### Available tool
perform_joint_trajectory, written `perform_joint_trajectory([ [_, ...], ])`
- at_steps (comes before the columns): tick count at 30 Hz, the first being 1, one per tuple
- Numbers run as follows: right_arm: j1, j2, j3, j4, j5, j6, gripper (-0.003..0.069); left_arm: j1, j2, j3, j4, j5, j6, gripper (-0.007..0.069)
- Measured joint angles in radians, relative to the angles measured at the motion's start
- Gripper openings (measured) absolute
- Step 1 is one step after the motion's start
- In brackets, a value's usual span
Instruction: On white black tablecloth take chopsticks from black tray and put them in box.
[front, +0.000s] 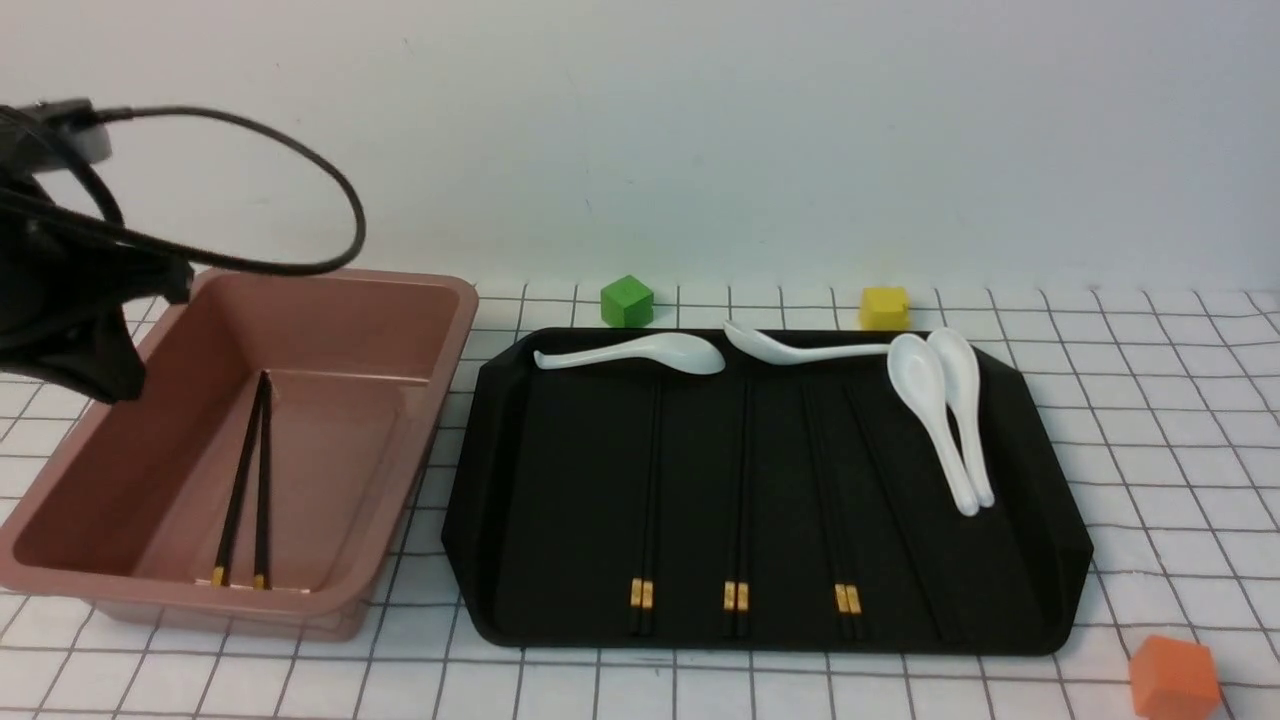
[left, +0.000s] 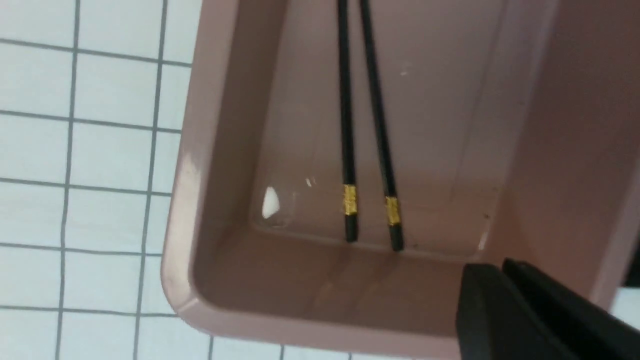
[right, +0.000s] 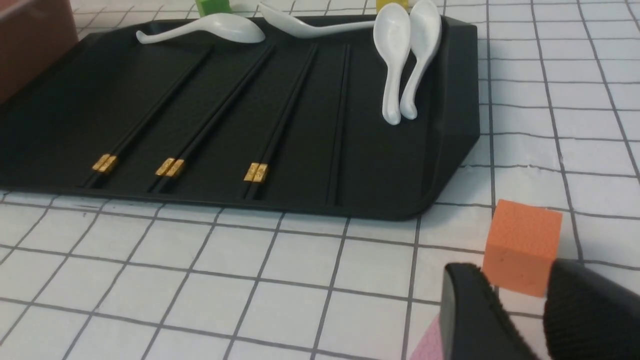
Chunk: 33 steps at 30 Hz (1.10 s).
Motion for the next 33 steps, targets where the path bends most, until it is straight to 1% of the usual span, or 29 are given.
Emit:
perform_joint_trajectory([
  [1, 0.0, 0.0, 0.0, 0.0, 0.0, 0.0, 0.024, 0.0, -0.059, 0.037, -0.028, -0.003, 0.017, -0.0013],
  [3, 0.0, 0.0, 0.0, 0.0, 0.0, 0.0, 0.024, 0.0, -0.156, 0.098, -0.063, -0.023, 0.031, -0.0013],
  [6, 0.0, 0.0, 0.0, 0.0, 0.0, 0.0, 0.024, 0.0, -0.325, 0.263, -0.139, -0.098, 0.062, -0.0013],
  [7, 0.0, 0.0, 0.0, 0.0, 0.0, 0.0, 0.024, 0.0, -0.406, 0.343, -0.179, -0.145, 0.077, -0.0013],
  [8, 0.0, 0.0, 0.0, 0.0, 0.0, 0.0, 0.024, 0.0, -0.419, 0.343, -0.186, -0.145, 0.081, -0.0013],
  [10, 0.0, 0.0, 0.0, 0.0, 0.0, 0.0, 0.024, 0.0, -0.582, 0.516, -0.267, -0.253, 0.127, -0.0013],
  [11, 0.0, 0.0, 0.0, 0.0, 0.0, 0.0, 0.024, 0.0, -0.63, 0.56, -0.288, -0.281, 0.135, -0.0013],
  [12, 0.0, 0.0, 0.0, 0.0, 0.0, 0.0, 0.024, 0.0, -0.744, 0.661, -0.334, -0.349, 0.165, -0.0013],
  [15, 0.0, 0.0, 0.0, 0.0, 0.0, 0.0, 0.024, 0.0, -0.98, 0.841, -0.411, -0.48, 0.207, -0.0013],
  [19, 0.0, 0.0, 0.0, 0.0, 0.0, 0.0, 0.024, 0.0, -1.279, 1.016, -0.48, -0.624, 0.22, -0.0013],
  [20, 0.0, 0.0, 0.0, 0.0, 0.0, 0.0, 0.024, 0.0, -1.303, 1.022, -0.483, -0.629, 0.22, -0.0013],
  [21, 0.0, 0.0, 0.0, 0.0, 0.0, 0.0, 0.024, 0.0, -1.376, 1.067, -0.501, -0.666, 0.22, -0.0013],
  [23, 0.0, 0.0, 0.0, 0.0, 0.0, 0.0, 0.024, 0.0, -1.458, 1.11, -0.521, -0.704, 0.22, -0.0013],
  [26, 0.0, 0.0, 0.0, 0.0, 0.0, 0.0, 0.024, 0.0, -1.505, 1.149, -0.531, -0.729, 0.22, -0.0013],
  [33, 0.0, 0.0, 0.0, 0.0, 0.0, 0.0, 0.024, 0.0, -1.515, 1.177, -0.531, -0.73, 0.223, -0.0013],
])
